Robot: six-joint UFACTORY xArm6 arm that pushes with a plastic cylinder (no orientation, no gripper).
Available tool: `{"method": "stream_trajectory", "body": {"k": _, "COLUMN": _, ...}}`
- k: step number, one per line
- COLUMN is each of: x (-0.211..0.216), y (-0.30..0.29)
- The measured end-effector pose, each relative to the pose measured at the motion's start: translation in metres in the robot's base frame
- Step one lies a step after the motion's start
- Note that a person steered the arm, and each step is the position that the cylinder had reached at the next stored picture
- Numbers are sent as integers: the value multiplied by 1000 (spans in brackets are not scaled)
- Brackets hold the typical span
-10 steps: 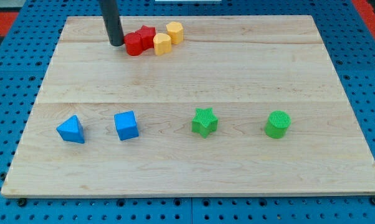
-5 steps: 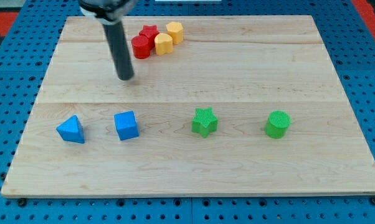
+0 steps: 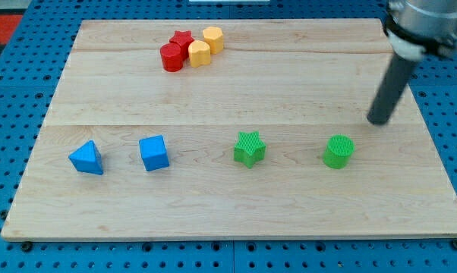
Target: Place the green circle below the yellow heart
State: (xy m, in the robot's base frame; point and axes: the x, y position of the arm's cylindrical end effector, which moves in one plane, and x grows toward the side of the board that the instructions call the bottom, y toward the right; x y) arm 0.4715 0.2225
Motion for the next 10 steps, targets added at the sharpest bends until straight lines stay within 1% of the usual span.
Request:
{"method": "stream_trajectory", "body": {"k": 1, "x": 50, "y": -31}}
{"method": "stream_trajectory", "body": {"k": 2, "x": 26, "y": -153}}
{"method": "stream_trajectory", "body": {"k": 3, "x": -28, "y": -159}}
{"method": "stream_trajectory", "body": {"k": 4, "x": 25, "y": -137}}
{"method": "stream_trajectory", "body": {"k": 5, "x": 38, "y": -115}}
{"method": "stream_trajectory", "body": {"k": 6, "x": -9, "y": -62}}
{"method": "stream_trajectory", "body": {"k": 7, "x": -31, "y": -58}}
{"method": "stream_trajectory", "body": {"k": 8, "x": 5, "y": -25}}
{"method": "stream_trajectory", "body": {"k": 9, "x": -31, "y": -2}}
{"method": "stream_trajectory", "body": {"k": 10, "x": -51, "y": -47}}
